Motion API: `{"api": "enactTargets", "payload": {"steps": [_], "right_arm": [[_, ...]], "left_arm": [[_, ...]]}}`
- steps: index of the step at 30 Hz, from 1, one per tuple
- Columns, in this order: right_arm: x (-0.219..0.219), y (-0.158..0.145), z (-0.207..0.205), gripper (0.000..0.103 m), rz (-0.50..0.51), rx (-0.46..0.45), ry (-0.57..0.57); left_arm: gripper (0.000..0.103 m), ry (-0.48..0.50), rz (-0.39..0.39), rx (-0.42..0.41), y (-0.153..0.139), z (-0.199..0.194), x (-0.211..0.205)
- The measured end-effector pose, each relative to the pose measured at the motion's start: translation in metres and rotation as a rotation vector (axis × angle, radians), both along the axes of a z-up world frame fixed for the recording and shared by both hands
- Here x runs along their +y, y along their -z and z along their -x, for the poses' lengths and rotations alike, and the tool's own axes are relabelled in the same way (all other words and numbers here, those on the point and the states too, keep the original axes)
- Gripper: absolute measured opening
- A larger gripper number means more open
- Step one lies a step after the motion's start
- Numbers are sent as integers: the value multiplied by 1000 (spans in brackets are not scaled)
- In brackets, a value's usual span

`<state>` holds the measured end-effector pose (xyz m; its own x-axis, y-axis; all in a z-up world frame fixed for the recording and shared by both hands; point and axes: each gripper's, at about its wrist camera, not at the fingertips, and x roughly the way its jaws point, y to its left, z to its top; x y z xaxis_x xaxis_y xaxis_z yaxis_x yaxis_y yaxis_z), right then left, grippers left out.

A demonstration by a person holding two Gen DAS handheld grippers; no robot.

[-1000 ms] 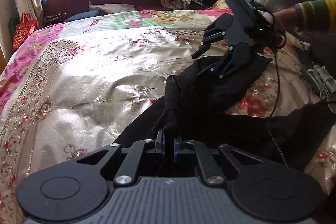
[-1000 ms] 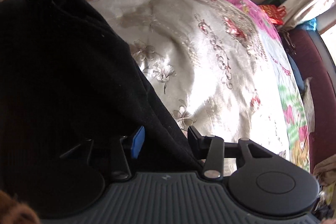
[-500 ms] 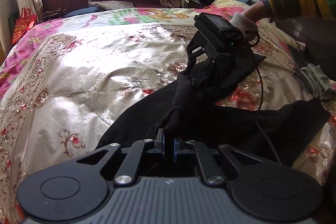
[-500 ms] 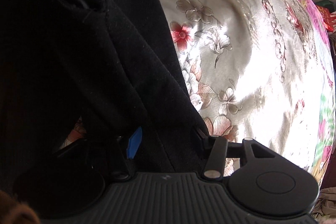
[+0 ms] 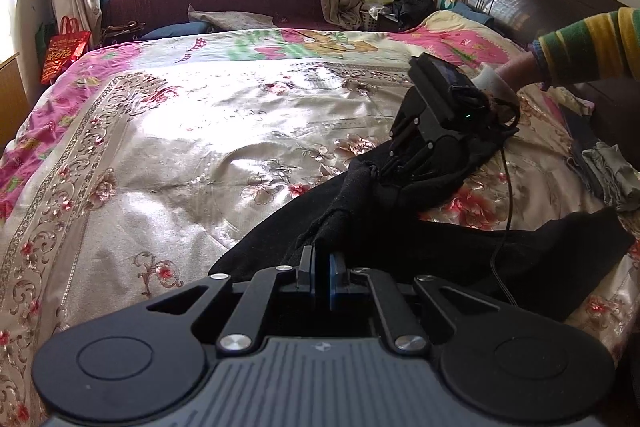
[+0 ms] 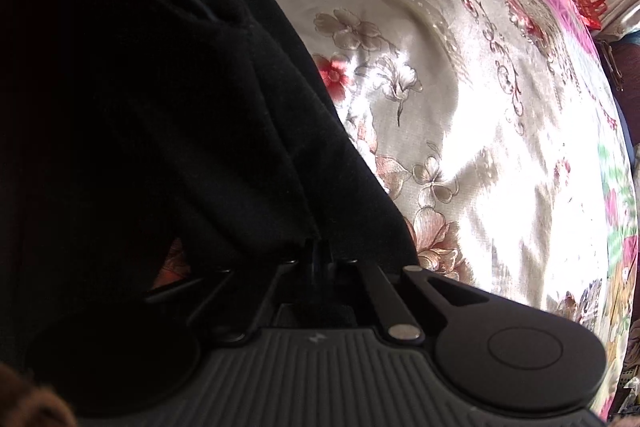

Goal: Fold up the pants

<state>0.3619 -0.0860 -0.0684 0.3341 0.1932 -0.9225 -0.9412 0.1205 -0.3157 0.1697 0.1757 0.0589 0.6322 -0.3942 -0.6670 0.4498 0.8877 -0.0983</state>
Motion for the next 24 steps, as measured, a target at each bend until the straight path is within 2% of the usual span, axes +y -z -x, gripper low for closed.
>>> {"api": "enactTargets", "payload": {"steps": [2, 3, 4, 6, 8, 12, 14, 15, 16, 20, 24], "right_arm": [[-3, -9, 11, 2, -14, -50, -21], [-3, -12, 15, 13, -22, -63, -38], [-2, -13, 16, 42, -31, -61, -47], [4, -12, 19, 71, -58, -44, -86], [12, -4, 22, 68, -60, -60, -130], [25, 10, 9, 66, -67, -79, -111], [30, 12, 4, 43, -64, -63, -86], [32, 13, 2, 13, -55, -49, -63], [34, 13, 1, 3, -47, -36, -36], [25, -1, 8, 2, -67, -17, -17], [9, -21, 15, 2, -131, 10, 63]], "left_arm": [[17, -8, 0, 11, 3, -1, 2], [17, -9, -4, 15, 5, -2, 2], [17, -8, -5, 23, 8, -3, 1], [17, -7, -13, 33, 15, -7, 0], [17, -12, -27, 40, 22, -9, 0], [18, -20, -59, 33, 29, -6, 0], [19, -12, -74, 26, 33, -7, -4], [19, -9, -65, 26, 34, -8, -5], [19, -11, -59, 25, 35, -10, -5], [19, -28, -56, 50, 42, -15, -3], [21, -93, -11, 88, 37, 8, 5]]}}
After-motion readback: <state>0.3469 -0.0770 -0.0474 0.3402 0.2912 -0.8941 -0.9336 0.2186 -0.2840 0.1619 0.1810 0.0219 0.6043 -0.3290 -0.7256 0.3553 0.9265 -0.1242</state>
